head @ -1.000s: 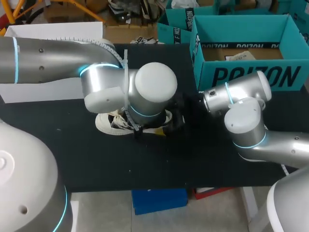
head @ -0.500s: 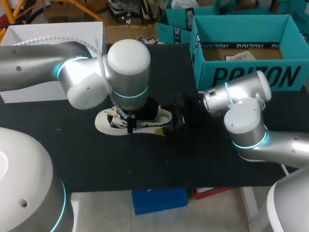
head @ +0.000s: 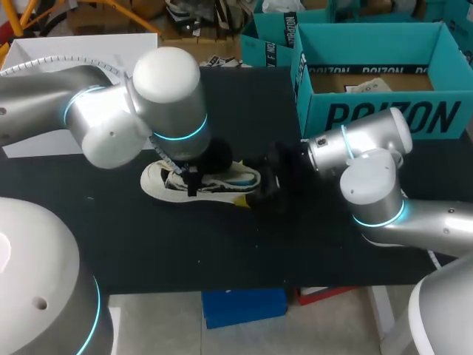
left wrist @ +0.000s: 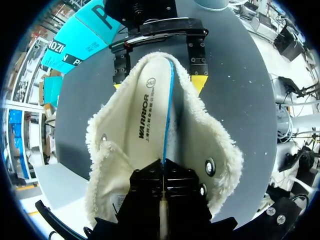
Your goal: Take the shoe out of the shoebox, open the shoe tongue, remove and reinsert the insole, then place the shoe into the shoebox
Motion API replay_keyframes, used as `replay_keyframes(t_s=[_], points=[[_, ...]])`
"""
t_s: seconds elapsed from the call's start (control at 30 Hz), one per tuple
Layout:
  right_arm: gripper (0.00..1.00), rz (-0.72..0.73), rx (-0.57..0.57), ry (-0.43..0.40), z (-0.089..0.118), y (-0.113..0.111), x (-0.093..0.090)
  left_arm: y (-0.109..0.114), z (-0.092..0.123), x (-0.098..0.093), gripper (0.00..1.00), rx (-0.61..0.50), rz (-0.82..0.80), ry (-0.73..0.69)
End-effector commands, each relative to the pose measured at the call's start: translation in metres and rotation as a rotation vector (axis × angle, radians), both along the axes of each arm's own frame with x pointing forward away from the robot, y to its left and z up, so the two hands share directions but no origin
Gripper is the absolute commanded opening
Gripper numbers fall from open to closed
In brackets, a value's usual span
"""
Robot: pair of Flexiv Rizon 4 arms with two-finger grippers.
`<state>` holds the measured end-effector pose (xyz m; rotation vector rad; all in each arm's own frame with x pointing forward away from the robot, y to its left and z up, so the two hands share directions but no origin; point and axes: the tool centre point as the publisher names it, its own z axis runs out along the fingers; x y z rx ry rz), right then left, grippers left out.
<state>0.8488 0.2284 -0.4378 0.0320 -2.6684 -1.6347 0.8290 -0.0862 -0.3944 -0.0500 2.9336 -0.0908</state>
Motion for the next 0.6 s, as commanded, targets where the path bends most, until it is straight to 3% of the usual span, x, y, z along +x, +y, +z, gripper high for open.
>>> replay_keyframes(t_s=[0.03, 0.6], points=[[0.0, -0.001, -0.001, 0.0, -0.0094, -0.008, 0.0026, 0.0118, 0.0117, -0.0041, 0.0, -0.065, -0.018, 0.002], [0.0, -0.001, -0.001, 0.0, -0.0094, -0.008, 0.0026, 0.0133, 0.0092, -0.0046, 0.0, -0.187, -0.078, 0.046]])
